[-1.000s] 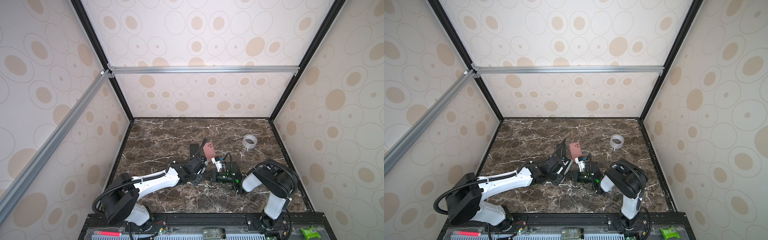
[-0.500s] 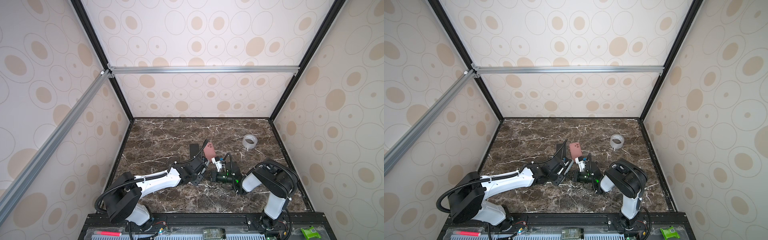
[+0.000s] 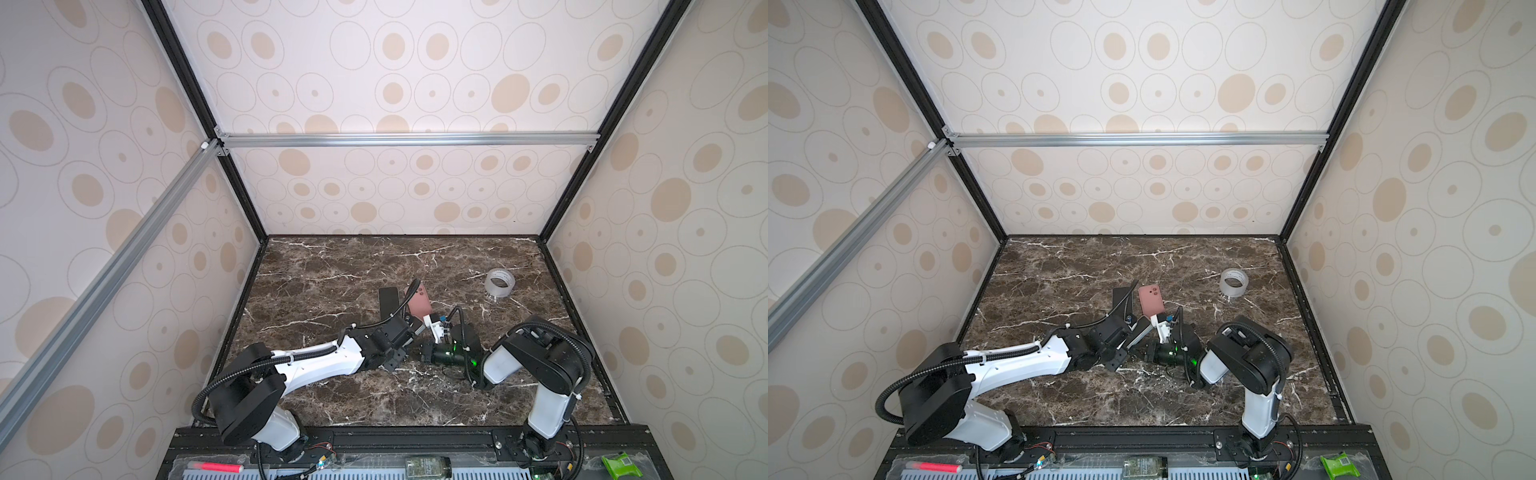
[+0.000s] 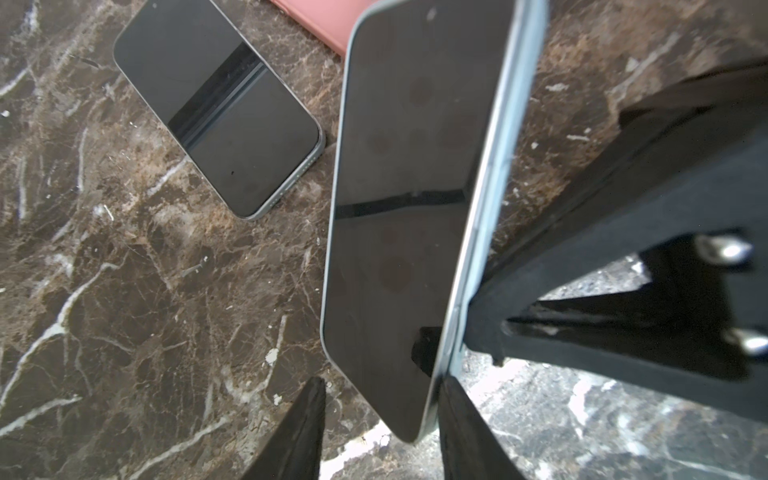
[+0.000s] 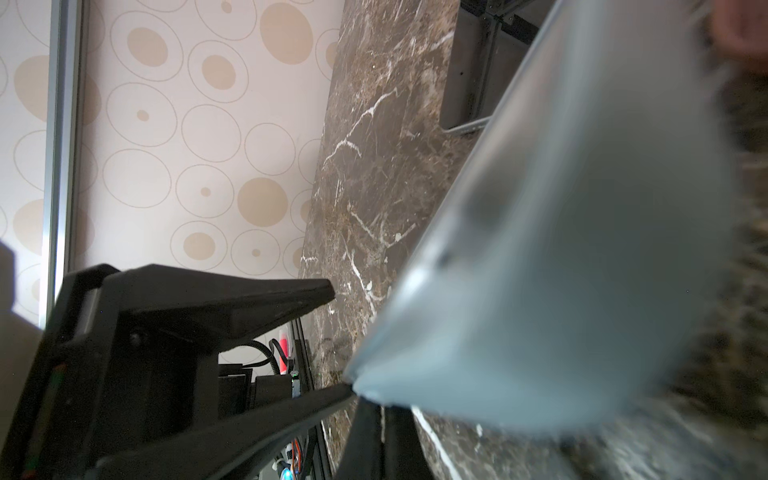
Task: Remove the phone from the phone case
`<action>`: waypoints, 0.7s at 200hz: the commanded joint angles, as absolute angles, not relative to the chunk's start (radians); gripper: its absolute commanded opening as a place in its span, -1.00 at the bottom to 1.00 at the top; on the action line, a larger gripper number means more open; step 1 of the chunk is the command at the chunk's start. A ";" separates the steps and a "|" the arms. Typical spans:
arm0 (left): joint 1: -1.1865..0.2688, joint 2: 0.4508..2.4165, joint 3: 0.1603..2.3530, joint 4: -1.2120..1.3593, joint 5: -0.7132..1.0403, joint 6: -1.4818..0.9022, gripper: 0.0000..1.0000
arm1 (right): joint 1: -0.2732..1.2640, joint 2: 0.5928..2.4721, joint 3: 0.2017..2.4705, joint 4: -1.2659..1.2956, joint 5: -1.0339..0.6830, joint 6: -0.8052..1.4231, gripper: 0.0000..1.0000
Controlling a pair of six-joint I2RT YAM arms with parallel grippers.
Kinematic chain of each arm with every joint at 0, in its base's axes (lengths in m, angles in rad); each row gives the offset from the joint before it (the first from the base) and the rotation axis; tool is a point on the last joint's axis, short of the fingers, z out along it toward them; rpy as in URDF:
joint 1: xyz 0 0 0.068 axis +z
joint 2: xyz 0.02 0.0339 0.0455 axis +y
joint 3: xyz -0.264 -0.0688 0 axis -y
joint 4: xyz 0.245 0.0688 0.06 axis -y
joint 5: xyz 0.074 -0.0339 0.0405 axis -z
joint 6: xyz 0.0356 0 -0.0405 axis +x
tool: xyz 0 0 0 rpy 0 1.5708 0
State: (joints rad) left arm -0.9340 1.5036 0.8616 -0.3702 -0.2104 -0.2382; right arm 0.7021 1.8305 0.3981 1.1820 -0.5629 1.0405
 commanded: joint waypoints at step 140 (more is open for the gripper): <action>-1.005 1.568 0.881 -0.348 -0.388 -0.186 -0.09 | 0.712 1.882 0.393 1.350 -0.592 1.101 -1.00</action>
